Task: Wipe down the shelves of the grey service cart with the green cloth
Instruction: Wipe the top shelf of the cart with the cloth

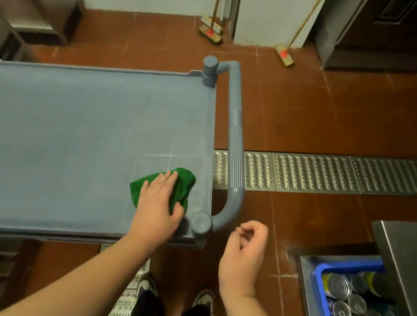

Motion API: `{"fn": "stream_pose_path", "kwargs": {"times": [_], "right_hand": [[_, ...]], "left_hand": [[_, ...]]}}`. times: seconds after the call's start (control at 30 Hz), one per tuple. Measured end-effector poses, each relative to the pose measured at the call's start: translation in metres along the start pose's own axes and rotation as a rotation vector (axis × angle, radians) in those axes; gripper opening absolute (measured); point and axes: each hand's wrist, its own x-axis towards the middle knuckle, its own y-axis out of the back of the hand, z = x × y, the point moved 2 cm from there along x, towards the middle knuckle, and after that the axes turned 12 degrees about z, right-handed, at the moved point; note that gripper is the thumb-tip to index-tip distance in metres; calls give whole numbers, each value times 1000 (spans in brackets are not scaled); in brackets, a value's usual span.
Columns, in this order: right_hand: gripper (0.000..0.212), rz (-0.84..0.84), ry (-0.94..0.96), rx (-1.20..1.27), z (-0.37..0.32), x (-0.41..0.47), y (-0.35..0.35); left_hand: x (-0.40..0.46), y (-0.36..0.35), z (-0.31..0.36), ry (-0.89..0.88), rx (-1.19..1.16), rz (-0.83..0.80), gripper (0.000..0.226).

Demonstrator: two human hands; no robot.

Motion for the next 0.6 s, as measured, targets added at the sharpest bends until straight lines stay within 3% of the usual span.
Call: {"fn": "stream_pose_path", "kwargs": {"times": [0.1, 0.2, 0.37, 0.6], "right_hand": [[28, -116, -57, 45, -27, 30, -10], [41, -311, -117, 11, -42, 55, -34], [50, -333, -29, -113, -34, 59, -47], [48, -293, 27, -118, -31, 56, -47]], "left_hand": [[-3, -1, -8, -77, 129, -12, 63], [-1, -8, -7, -61, 66, -20, 59], [12, -22, 8, -49, -42, 20, 56], [23, -17, 4, -322, -300, -115, 50]]}}
